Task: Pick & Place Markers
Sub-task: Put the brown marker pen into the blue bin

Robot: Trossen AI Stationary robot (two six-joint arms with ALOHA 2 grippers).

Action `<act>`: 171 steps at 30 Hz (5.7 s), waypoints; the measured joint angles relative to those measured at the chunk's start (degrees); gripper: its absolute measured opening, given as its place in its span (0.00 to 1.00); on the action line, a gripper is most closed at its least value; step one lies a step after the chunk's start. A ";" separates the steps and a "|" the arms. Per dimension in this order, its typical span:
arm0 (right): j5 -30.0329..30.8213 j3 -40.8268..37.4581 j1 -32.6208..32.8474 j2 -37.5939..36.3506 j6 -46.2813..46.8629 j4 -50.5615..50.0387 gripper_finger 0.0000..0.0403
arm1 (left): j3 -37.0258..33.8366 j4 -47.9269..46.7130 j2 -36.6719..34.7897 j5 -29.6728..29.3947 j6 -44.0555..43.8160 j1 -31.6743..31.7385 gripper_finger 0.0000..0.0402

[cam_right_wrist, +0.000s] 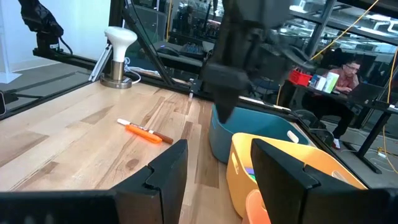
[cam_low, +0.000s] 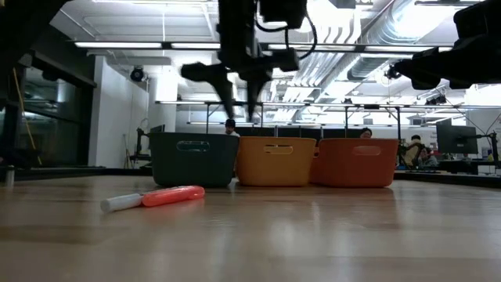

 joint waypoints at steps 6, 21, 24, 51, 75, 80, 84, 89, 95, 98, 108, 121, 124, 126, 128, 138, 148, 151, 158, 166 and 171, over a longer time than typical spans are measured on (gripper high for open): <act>0.00 -0.02 0.00 0.00 0.00 -0.02 0.41 | 0.01 -6.22 -1.81 -2.66 -4.28 -5.45 0.33; 0.00 -0.01 0.01 -0.02 0.00 -0.01 0.41 | -0.09 -8.58 -2.43 -3.41 -15.05 -17.59 0.33; 0.00 -0.01 0.02 -0.02 0.00 -0.01 0.41 | -0.09 -9.19 -2.41 -3.43 -16.81 -18.95 0.33; -0.02 -0.02 0.02 0.66 0.00 -0.04 0.41 | -26.26 15.06 -10.42 3.56 -24.09 -21.86 0.33; -0.01 0.00 0.00 0.66 0.01 -0.02 0.41 | -26.33 17.73 -3.83 6.83 -22.32 -21.86 0.33; 0.00 0.00 0.00 0.70 0.00 0.00 0.41 | -26.15 19.09 -3.24 7.09 -22.17 -21.86 0.33; -0.02 -0.01 0.01 0.74 0.00 -0.04 0.41 | -26.13 18.89 -3.24 6.64 -22.17 -21.86 0.33; 0.00 0.00 0.00 0.74 0.00 -0.04 0.41 | -26.13 18.45 -3.24 6.56 -22.02 -21.86 0.33; -0.02 0.00 0.01 0.74 0.01 -0.02 0.41 | -26.13 17.62 -3.24 6.25 -22.20 -21.86 0.33; -0.02 0.00 0.01 0.74 0.00 -0.02 0.41 | -26.13 17.45 -3.24 5.73 -22.52 -21.86 0.33; 0.00 0.00 0.00 0.74 0.00 -0.02 0.41 | -26.26 15.64 -2.98 5.37 -22.61 -21.84 0.33; -0.02 0.00 0.02 0.74 0.02 -0.04 0.41 | -26.08 17.70 0.17 9.00 -22.32 -21.73 0.33; -0.02 -0.01 0.01 0.74 0.00 -0.02 0.41 | -26.10 18.41 1.04 9.52 -22.27 -21.75 0.33; 0.00 0.00 0.00 0.74 0.00 -0.04 0.41 | -26.13 18.84 1.19 9.88 -21.86 -21.75 0.33; 0.00 0.00 0.00 0.74 0.00 -0.02 0.41 | -26.15 19.04 1.23 10.13 -21.08 -21.75 0.33; 0.00 -0.02 0.00 0.74 0.02 -0.02 0.41 | -26.19 19.33 1.30 10.01 -20.04 -21.75 0.33; 0.00 0.00 0.01 0.74 0.01 -0.02 0.41 | -26.21 20.16 1.30 10.52 -18.07 -21.79 0.21; 0.00 0.00 0.00 0.74 0.00 -0.02 0.41 | -26.19 20.52 1.30 10.26 -18.04 -21.80 0.12; 0.00 0.00 0.02 0.74 0.00 -0.02 0.41 | -26.15 20.11 1.30 8.99 -18.04 -21.90 0.05; -0.02 -0.01 0.00 0.74 0.00 -0.02 0.41 | -26.22 19.55 0.56 8.64 -17.51 -21.17 0.05; 0.00 0.00 0.00 0.74 0.01 -0.02 0.41 | -26.40 19.19 -1.67 6.89 -16.99 -20.80 0.05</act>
